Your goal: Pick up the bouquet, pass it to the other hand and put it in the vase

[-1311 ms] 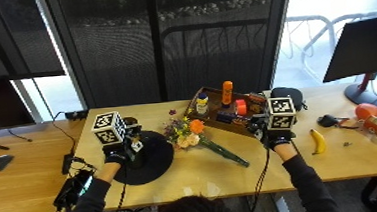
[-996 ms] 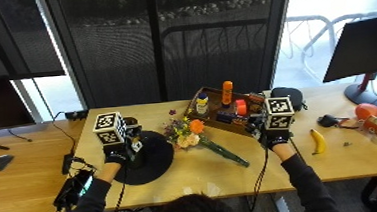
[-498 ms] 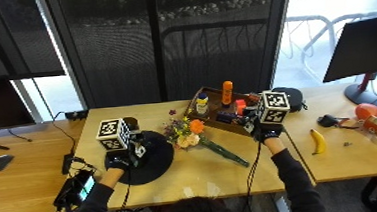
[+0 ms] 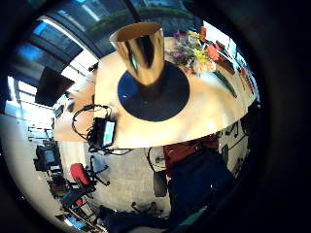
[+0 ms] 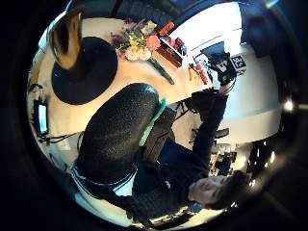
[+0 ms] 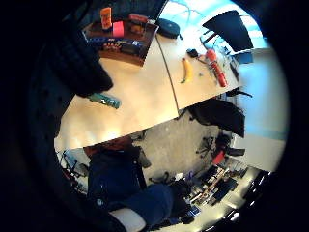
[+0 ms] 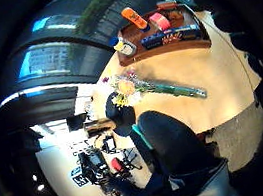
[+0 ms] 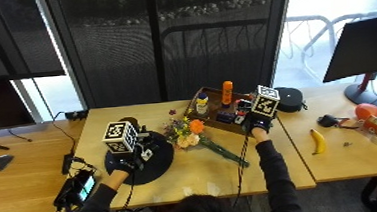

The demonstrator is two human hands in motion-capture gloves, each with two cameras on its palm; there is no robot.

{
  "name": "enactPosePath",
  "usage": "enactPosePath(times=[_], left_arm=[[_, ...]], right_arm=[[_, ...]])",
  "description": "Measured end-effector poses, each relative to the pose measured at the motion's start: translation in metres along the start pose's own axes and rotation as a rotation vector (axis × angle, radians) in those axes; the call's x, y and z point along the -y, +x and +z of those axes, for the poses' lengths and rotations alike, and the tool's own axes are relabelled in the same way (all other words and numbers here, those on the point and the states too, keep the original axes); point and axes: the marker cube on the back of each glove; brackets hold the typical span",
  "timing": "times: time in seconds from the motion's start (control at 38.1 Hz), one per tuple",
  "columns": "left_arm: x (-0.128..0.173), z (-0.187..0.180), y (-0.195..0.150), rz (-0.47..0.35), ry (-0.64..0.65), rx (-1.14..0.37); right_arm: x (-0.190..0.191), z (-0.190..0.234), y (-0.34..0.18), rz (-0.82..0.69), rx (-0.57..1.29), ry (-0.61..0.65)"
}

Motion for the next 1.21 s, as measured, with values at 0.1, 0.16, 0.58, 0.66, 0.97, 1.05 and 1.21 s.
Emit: enactPosePath(times=[0.1,0.16,0.58,0.66,0.97,1.05,1.21], left_arm=[[0.006,0.004,-0.003,0.000,0.018,0.042],[0.013,0.010,-0.008,-0.010,0.030,0.061],[0.014,0.020,-0.014,-0.038,0.001,0.117],[0.010,0.021,-0.015,-0.045,-0.028,0.125],[0.010,0.029,-0.023,-0.067,-0.044,0.139],[0.010,0.030,-0.023,-0.062,-0.047,0.141],[0.013,0.032,-0.024,-0.055,-0.038,0.135]], right_arm=[[0.011,0.023,0.000,0.032,-0.004,-0.055],[0.019,0.040,0.001,0.032,-0.012,-0.099],[0.039,0.156,0.017,0.092,-0.057,-0.373],[0.030,0.167,0.016,0.075,-0.058,-0.336],[0.018,0.214,0.014,0.071,-0.116,-0.331],[0.024,0.222,0.014,0.098,-0.118,-0.289],[0.025,0.235,0.012,0.139,-0.177,-0.252]])
